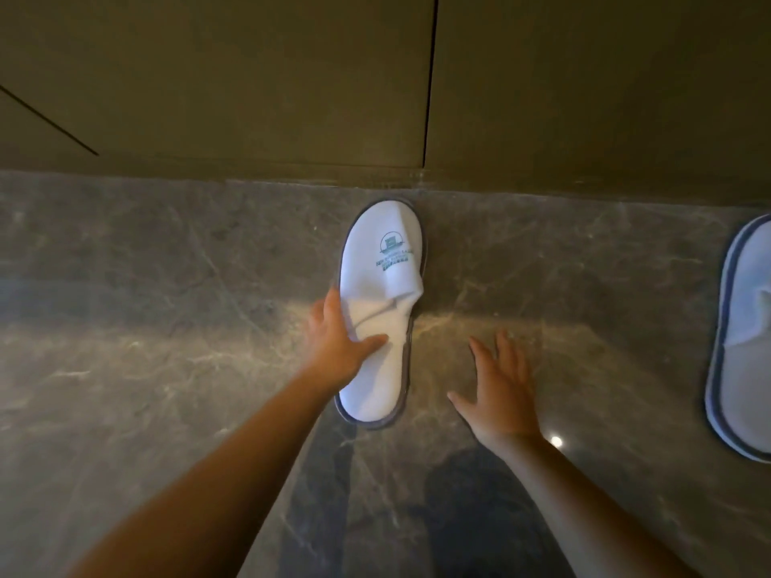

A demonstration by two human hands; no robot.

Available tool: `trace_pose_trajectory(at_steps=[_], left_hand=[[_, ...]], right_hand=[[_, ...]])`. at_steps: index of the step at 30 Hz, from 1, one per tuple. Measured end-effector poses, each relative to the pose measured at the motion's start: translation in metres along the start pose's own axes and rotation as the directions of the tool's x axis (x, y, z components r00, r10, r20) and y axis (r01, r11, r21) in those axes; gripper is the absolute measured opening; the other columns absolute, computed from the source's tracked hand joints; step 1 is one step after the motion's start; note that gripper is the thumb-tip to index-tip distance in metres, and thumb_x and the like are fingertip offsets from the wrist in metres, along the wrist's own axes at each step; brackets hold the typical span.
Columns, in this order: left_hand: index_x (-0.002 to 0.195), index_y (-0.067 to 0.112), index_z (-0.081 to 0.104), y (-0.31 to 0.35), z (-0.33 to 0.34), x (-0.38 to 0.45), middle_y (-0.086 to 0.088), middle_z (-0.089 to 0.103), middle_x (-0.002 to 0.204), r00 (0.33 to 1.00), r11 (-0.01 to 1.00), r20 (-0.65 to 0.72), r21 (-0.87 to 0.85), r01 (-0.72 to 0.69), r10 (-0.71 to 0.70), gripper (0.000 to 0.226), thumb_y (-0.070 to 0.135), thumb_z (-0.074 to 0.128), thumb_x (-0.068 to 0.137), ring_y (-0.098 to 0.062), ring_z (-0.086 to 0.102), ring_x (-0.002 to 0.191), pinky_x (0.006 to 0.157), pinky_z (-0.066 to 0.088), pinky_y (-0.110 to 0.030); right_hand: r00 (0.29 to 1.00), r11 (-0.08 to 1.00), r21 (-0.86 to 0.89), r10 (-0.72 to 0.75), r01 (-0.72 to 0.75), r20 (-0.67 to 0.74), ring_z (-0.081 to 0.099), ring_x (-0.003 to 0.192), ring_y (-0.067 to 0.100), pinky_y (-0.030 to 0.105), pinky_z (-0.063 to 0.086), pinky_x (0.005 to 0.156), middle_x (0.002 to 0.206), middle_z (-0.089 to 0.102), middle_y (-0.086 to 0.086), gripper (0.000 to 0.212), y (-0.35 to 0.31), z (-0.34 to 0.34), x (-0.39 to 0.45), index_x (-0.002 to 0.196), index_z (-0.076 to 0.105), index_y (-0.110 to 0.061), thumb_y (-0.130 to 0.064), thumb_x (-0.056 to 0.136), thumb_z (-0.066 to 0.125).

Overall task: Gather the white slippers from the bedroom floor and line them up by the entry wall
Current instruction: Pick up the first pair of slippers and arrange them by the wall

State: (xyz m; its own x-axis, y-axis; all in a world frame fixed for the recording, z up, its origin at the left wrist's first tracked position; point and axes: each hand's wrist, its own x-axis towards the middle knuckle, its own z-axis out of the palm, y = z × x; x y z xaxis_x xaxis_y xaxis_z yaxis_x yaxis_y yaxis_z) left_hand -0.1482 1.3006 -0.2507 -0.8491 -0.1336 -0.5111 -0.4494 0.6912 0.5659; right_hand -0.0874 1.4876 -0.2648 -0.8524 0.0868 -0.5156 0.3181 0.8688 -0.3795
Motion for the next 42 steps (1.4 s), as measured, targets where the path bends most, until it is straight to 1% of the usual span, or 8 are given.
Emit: trace_pose_trajectory(at_steps=[4, 9, 20, 27, 30, 33, 37, 42], left_hand=[[0.138, 0.023, -0.001, -0.006, 0.030, -0.021, -0.014, 0.005, 0.150, 0.999, 0.948, 0.037, 0.315, -0.045, 0.036, 0.112, 0.049, 0.073, 0.059, -0.036, 0.014, 0.135, 0.109, 0.021, -0.051], [0.137, 0.026, -0.010, 0.000, 0.044, -0.024, -0.011, -0.009, 0.151, 0.999, 0.954, -0.011, 0.297, 0.032, -0.030, 0.116, 0.054, 0.071, 0.059, -0.040, 0.007, 0.135, 0.107, 0.020, -0.057], [0.134, 0.028, 0.001, 0.012, 0.025, 0.000, -0.013, -0.012, 0.151, 0.995, 0.949, -0.076, 0.304, 0.082, -0.061, 0.106, 0.039, 0.074, 0.059, -0.043, 0.012, 0.132, 0.103, 0.025, -0.056], [0.138, 0.022, -0.007, 0.013, 0.023, -0.003, -0.014, -0.016, 0.152, 0.998, 0.921, -0.050, 0.389, -0.002, 0.023, 0.109, 0.046, 0.070, 0.064, -0.039, 0.003, 0.137, 0.107, 0.019, -0.054], [0.141, 0.023, -0.004, 0.014, 0.027, -0.011, -0.012, -0.012, 0.154, 0.970, 0.867, -0.022, 0.454, -0.204, 0.240, 0.104, 0.050, 0.065, 0.068, -0.035, -0.004, 0.140, 0.111, 0.010, -0.053], [0.141, 0.021, 0.010, 0.015, 0.038, -0.015, -0.014, 0.005, 0.155, 0.942, 0.846, 0.034, 0.429, -0.317, 0.335, 0.093, 0.042, 0.067, 0.070, -0.034, 0.004, 0.140, 0.111, 0.011, -0.052], [0.135, 0.015, 0.032, 0.016, 0.045, -0.016, -0.022, 0.017, 0.151, 0.961, 0.852, 0.050, 0.452, -0.265, 0.273, 0.080, 0.032, 0.071, 0.067, -0.040, 0.017, 0.137, 0.106, 0.022, -0.053], [0.134, 0.016, 0.030, 0.021, 0.043, -0.017, -0.020, 0.012, 0.152, 0.967, 0.832, 0.079, 0.495, -0.249, 0.242, 0.076, 0.029, 0.069, 0.071, -0.042, 0.014, 0.136, 0.107, 0.020, -0.058]], right_hand=[[1.000, 1.000, -0.022, -0.014, 0.014, -0.020, -0.004, 0.143, 0.029, 0.046, 0.007, 0.116, 0.156, 0.001, 0.009, 0.075, 0.001, 0.001, 0.000, 0.140, 0.017, -0.025, -0.038, 0.080, 0.059], [0.999, 0.999, -0.004, -0.035, 0.035, -0.035, -0.004, 0.143, 0.027, 0.044, 0.009, 0.116, 0.156, 0.001, 0.006, 0.069, 0.004, 0.001, -0.001, 0.140, 0.021, -0.025, -0.033, 0.081, 0.058], [0.999, 0.996, 0.079, -0.042, 0.044, -0.018, -0.006, 0.143, 0.024, 0.041, 0.006, 0.116, 0.157, 0.001, 0.004, 0.066, 0.008, -0.001, -0.003, 0.140, 0.022, -0.025, -0.031, 0.083, 0.055], [0.998, 0.981, 0.184, -0.056, 0.063, -0.041, 0.008, 0.142, 0.024, 0.037, 0.013, 0.115, 0.154, 0.017, 0.008, 0.059, 0.010, -0.014, -0.005, 0.137, 0.030, -0.017, -0.023, 0.084, 0.056], [0.974, 0.945, 0.325, 0.043, 0.033, -0.224, 0.033, 0.131, 0.030, 0.035, 0.028, 0.108, 0.139, 0.042, 0.018, 0.052, 0.024, -0.034, -0.014, 0.128, 0.043, -0.005, -0.013, 0.080, 0.062], [0.889, 0.944, 0.312, 0.234, -0.110, -0.394, 0.041, 0.123, 0.038, 0.045, 0.032, 0.106, 0.130, 0.048, 0.025, 0.057, 0.059, -0.054, -0.022, 0.124, 0.046, 0.000, -0.013, 0.073, 0.069], [0.755, 0.873, 0.330, 0.479, -0.358, -0.448, 0.026, 0.133, 0.040, 0.047, 0.022, 0.108, 0.143, 0.031, 0.028, 0.073, 0.117, -0.072, -0.029, 0.132, 0.034, -0.001, -0.022, 0.072, 0.071], [0.689, 0.793, 0.333, 0.609, -0.510, -0.394, 0.012, 0.138, 0.043, 0.056, 0.017, 0.112, 0.150, 0.013, 0.029, 0.085, 0.155, -0.069, -0.032, 0.138, 0.023, -0.007, -0.038, 0.073, 0.069]])
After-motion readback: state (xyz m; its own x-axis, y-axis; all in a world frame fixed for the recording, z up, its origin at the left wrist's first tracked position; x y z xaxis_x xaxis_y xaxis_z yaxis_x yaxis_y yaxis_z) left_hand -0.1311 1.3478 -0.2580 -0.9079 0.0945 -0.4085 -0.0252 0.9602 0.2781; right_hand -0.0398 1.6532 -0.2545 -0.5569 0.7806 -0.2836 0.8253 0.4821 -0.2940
